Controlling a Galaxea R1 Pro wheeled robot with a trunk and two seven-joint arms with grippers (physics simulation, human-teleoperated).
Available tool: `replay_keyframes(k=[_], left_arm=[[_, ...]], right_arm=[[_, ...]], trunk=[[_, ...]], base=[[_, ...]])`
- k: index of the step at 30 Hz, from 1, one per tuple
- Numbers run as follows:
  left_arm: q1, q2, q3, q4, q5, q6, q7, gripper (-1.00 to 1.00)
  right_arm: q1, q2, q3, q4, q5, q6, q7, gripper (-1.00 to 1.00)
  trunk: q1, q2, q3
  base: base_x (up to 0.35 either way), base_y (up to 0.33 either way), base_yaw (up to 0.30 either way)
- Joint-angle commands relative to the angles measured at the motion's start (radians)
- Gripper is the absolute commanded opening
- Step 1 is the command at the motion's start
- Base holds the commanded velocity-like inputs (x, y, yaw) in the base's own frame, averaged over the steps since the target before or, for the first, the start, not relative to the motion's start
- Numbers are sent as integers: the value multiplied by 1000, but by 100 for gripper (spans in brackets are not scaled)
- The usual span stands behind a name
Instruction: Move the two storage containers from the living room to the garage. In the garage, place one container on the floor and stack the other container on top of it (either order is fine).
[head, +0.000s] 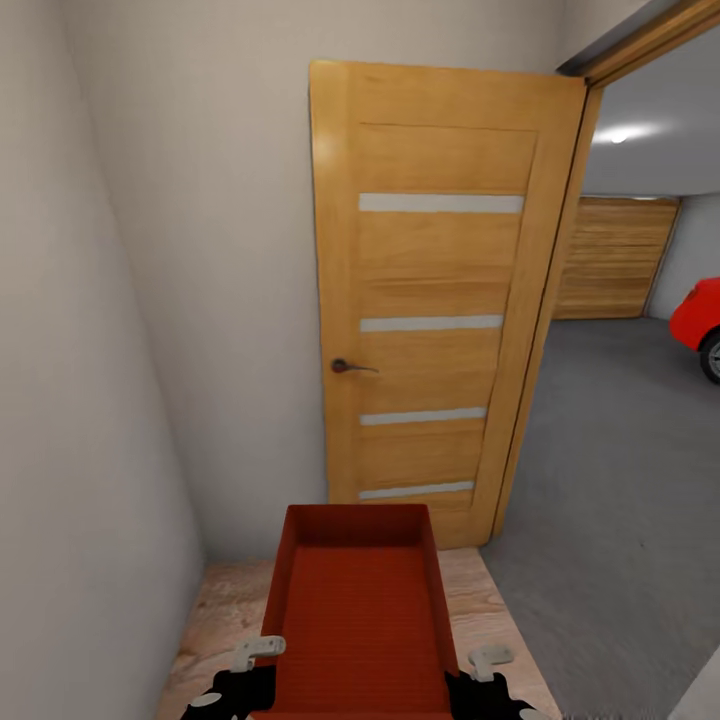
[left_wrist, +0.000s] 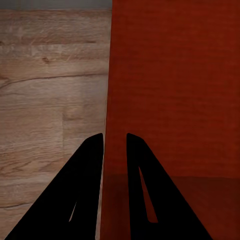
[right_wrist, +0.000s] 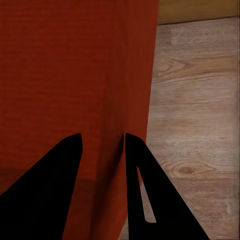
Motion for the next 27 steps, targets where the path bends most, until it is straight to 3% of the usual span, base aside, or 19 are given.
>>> replay_keyframes(k=[1,20,27], left_arm=[[-1,0,3,-75,-10,-17,5,-100],[-1,2,3,-75,-10,-17,5,-100],[-1,2,3,-75,-9,-17,5,-100]], right_arm=[[-1,-5,7,4,-5,-2,-1,-100],[-1,-5,7,4,-5,-2,-1,-100],[-1,-5,7,4,-5,-2,-1,-100]], trunk=[[0,-1,-2],[0,-1,-2],[0,-1,-2]], base=[[15,0,-275],[234,112,-275],[28,9,-275]])
